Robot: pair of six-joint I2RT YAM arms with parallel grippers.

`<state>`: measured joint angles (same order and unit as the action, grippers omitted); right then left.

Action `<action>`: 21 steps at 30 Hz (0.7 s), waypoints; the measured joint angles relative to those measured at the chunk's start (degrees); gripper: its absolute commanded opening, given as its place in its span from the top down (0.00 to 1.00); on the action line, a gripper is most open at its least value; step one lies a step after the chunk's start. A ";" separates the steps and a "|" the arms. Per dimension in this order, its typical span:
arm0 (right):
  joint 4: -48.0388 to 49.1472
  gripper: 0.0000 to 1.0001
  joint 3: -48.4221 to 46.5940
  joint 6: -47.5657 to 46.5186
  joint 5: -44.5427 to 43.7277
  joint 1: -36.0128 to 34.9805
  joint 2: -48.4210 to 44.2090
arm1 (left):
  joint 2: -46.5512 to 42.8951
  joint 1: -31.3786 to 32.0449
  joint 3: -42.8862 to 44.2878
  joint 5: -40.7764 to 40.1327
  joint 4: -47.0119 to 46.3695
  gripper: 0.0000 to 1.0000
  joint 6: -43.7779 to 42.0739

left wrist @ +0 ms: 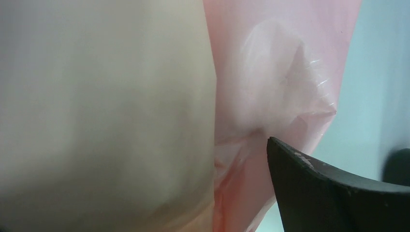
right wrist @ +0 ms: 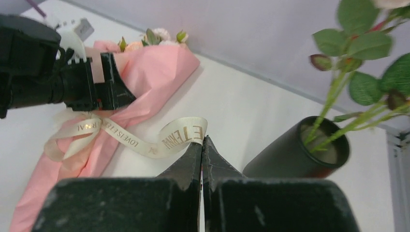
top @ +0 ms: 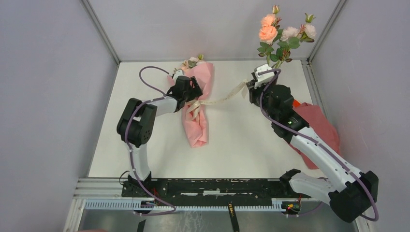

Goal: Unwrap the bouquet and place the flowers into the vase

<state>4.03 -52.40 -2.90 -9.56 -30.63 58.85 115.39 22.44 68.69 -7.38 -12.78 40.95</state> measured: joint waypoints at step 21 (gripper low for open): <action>1.73 0.18 1.44 2.62 14.14 -0.94 20.46 | -26.97 2.34 -10.84 -23.82 12.39 0.00 -11.58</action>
<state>5.76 -50.96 -0.27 4.58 -31.57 79.31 88.42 24.77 57.84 -31.20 -0.38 29.36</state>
